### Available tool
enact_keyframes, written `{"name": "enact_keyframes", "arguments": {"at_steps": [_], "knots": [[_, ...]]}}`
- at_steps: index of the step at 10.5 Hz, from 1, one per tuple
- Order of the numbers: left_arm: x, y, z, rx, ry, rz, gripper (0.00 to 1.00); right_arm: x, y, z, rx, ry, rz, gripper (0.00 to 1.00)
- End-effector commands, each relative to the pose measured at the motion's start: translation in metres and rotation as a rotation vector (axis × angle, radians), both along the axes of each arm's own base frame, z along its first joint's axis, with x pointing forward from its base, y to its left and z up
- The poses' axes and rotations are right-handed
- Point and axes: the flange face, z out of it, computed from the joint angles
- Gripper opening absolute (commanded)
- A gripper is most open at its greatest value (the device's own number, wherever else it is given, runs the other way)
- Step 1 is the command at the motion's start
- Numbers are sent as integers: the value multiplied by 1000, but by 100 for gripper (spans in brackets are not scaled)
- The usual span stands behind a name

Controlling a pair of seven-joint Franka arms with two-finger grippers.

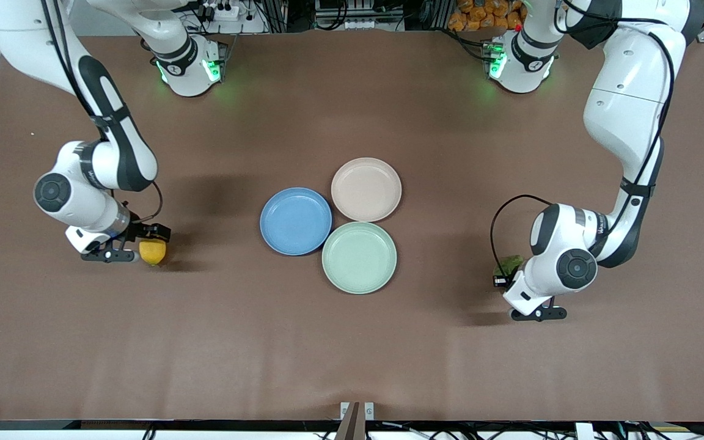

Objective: Place lemon and lettuce in plates
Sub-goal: 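Lift the lettuce with the left gripper while the right gripper grasps the lemon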

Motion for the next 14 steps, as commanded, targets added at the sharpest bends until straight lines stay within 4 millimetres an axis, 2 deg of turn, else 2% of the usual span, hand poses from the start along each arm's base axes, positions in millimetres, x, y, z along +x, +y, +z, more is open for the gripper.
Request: {"name": "enact_keyframes", "arguments": {"at_steps": [1,4,6,8,10,11,12,13,14], "knots": [[2,-5,16,20,-36,12,0,0,0,-9,7,-14,-8,100],[7,-11,54,-2,-87,17,0,1,-2,-25,1,-31,-9,100],[2,-21,74,-18,-100,2,0,1,-3,-30,0,-30,-10,100],[-20,-29,85,-10,-88,-24,0,0,-5,-36,-2,-36,-13,100],[-50,-33,96,7,-69,-47,0,-1,-5,-41,-3,-31,-12,98],[-63,-34,99,13,-57,-54,0,-1,-5,-41,-3,-31,-12,85],[-79,-34,104,18,-45,-54,0,0,-4,-40,-3,-33,-10,66],[-93,-33,109,24,-39,-58,0,0,-4,-40,-3,-33,-10,51],[-106,-42,114,12,-30,-62,0,0,-4,-40,-3,-31,-12,43]]}}
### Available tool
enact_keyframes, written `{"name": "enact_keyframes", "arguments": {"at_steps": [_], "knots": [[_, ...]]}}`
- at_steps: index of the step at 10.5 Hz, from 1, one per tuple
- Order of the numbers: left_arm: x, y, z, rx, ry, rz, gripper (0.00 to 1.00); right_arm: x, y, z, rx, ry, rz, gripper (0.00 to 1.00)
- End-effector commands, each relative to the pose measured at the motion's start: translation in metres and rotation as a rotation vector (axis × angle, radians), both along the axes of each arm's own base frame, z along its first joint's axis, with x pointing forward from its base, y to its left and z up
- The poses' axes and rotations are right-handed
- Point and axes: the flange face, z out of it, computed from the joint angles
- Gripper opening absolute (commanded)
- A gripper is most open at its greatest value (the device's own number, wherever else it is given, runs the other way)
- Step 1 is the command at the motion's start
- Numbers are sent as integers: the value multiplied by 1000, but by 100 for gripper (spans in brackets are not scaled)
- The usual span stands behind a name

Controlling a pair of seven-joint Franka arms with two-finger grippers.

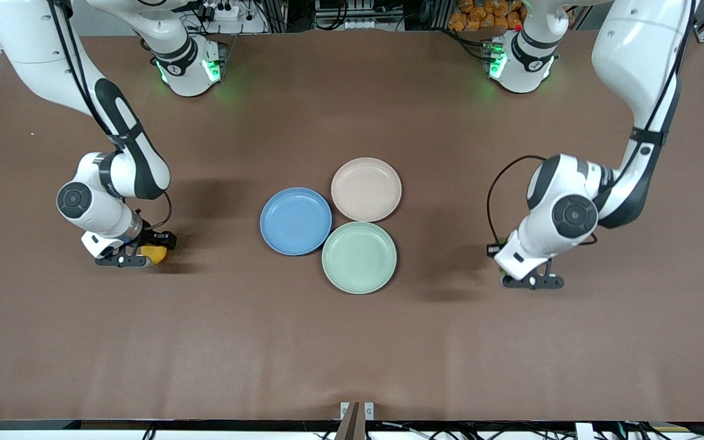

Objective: Place lemon and lettuce in plates
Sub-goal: 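Lift the lettuce with the left gripper while the right gripper grasps the lemon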

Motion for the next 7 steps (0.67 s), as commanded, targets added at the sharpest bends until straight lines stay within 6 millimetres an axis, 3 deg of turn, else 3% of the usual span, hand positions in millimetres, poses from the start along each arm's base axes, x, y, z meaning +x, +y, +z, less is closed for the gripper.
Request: {"name": "enact_keyframes", "arguments": {"at_steps": [1,2,7], "knots": [[-42,-14,20,-22,15,22,0,0,-2,-2,9,-2,-10,42],[-47,-27,23,-43,20,59,0,1,-1,-1,9,1,-10,36],[-88,-128,27,-72,25,157,0,6,7,9,13,8,5,36]]}}
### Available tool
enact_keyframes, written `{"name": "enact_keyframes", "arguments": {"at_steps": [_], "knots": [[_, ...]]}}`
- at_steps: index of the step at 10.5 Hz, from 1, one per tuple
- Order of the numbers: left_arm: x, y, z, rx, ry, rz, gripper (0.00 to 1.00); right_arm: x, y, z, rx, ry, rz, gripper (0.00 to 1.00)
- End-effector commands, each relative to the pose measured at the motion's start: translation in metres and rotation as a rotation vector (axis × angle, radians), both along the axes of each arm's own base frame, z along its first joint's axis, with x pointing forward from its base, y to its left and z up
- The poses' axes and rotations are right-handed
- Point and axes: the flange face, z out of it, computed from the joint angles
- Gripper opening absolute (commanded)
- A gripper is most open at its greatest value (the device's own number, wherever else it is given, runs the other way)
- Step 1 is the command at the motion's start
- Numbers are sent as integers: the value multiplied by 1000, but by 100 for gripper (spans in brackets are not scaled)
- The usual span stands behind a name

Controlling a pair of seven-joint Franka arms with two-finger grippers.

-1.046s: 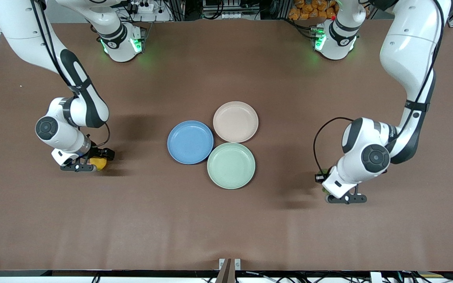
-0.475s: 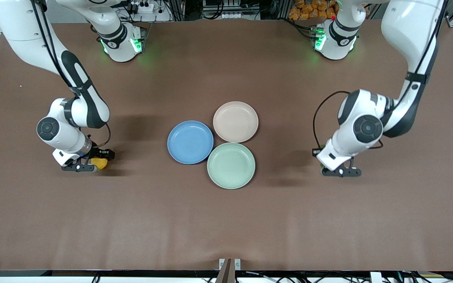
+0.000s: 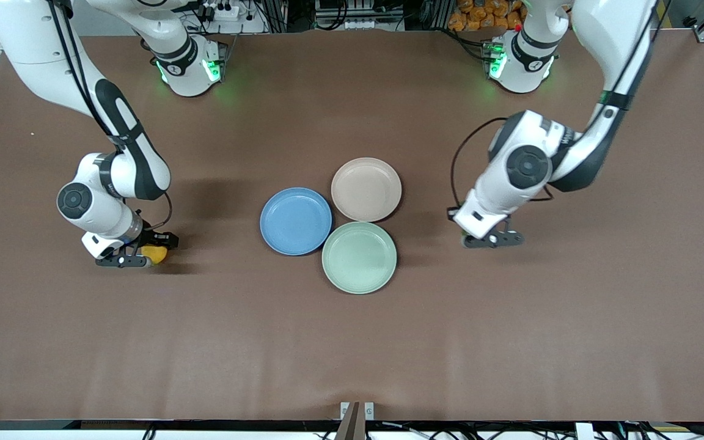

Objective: Place lemon and lettuce in plates
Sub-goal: 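Carry the lettuce over the cream plate while the right gripper carries the lemon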

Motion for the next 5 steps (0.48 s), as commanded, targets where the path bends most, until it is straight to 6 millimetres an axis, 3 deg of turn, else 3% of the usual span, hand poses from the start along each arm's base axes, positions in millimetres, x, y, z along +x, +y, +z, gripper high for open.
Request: {"name": "enact_keyframes", "arguments": {"at_steps": [1,5], "knots": [[-19,-33,2,-16,-8,56,0,8,13,17,15,9,13,36],[-47,-88,-2,-27,-8,101,0,22,42,56,27,67,47,36]]}}
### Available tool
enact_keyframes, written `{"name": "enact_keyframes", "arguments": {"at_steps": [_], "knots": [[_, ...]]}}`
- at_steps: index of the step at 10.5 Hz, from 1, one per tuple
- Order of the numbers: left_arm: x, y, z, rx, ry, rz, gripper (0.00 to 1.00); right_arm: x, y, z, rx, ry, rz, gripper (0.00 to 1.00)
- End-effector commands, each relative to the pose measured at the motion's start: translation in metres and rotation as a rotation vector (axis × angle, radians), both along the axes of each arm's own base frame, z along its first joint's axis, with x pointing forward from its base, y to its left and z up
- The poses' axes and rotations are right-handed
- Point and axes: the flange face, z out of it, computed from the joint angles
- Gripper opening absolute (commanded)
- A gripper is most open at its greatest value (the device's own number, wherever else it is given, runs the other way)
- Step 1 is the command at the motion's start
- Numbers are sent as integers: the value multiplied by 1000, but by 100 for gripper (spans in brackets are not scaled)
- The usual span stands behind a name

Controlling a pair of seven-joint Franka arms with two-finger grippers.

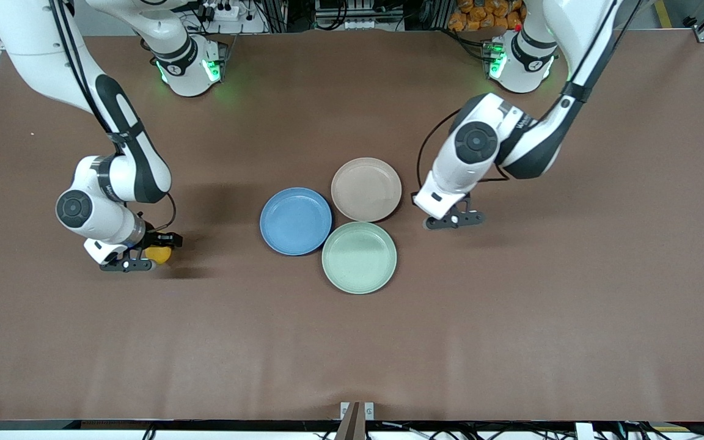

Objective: Place lemon and lettuce in plates
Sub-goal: 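Carry the lettuce over the cream plate while the right gripper carries the lemon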

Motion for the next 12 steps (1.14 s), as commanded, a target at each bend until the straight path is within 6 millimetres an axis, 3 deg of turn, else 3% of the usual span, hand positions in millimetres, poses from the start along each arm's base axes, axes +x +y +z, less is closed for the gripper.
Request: {"name": "enact_keyframes", "arguments": {"at_steps": [1,3,7,8,10,11,12], "knots": [[-15,-35,-3,-25,7,54,0,2,27,25,16,-10,20,36],[-43,-78,-19,-12,33,86,0,-2,60,35,27,-9,23,36],[-75,-134,-53,-23,66,101,0,-23,150,40,54,30,39,41],[-82,-143,-67,0,62,91,0,-30,170,40,50,40,30,41],[-76,-147,-79,13,53,96,0,-46,211,40,38,46,-4,41],[-76,-146,-79,14,52,96,10,-52,226,39,34,47,-7,42],[-75,-145,-80,15,48,77,99,-58,239,38,29,48,-24,46]]}}
